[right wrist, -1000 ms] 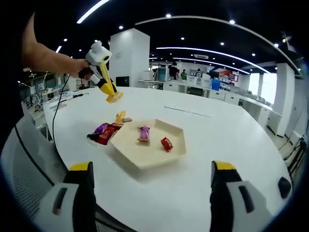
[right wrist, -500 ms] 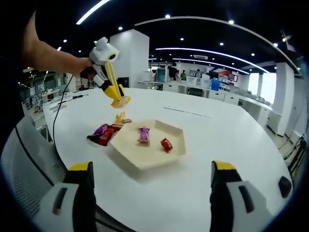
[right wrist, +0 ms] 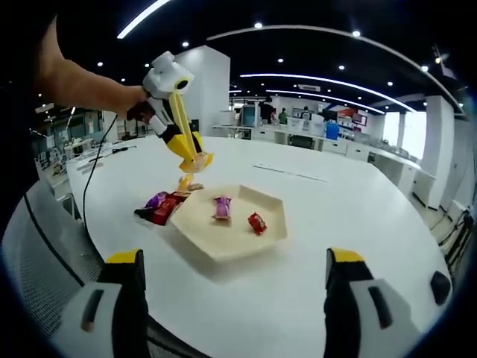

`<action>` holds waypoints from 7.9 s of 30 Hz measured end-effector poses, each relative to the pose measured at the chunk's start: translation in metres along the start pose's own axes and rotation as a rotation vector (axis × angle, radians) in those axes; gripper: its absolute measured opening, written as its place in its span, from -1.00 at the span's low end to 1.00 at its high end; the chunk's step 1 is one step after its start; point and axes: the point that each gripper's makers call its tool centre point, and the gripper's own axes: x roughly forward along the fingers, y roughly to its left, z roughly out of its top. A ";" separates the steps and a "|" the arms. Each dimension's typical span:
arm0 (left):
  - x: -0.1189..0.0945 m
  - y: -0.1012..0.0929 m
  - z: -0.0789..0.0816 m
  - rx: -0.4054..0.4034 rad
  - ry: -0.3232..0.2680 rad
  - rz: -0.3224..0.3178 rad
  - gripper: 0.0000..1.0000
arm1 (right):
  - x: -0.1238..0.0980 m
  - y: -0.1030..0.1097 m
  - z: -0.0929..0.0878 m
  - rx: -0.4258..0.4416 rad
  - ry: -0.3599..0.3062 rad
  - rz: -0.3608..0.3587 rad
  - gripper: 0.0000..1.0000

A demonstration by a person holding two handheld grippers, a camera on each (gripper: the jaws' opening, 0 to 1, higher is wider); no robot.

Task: Place the target food into the container with the food tongs after gripping and lifting it, then release it inside without dropping or visibly crushing the food.

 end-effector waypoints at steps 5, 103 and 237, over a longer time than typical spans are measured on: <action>0.005 -0.001 0.004 0.019 -0.019 -0.002 -0.59 | 0.000 -0.001 0.000 0.002 -0.002 -0.001 0.99; -0.075 0.020 -0.121 -0.435 -0.164 0.488 -0.50 | 0.003 0.035 0.020 0.000 -0.093 0.168 0.99; -0.124 0.071 -0.081 -0.280 -0.045 0.215 -0.62 | 0.005 0.022 0.007 -0.035 -0.019 0.098 0.99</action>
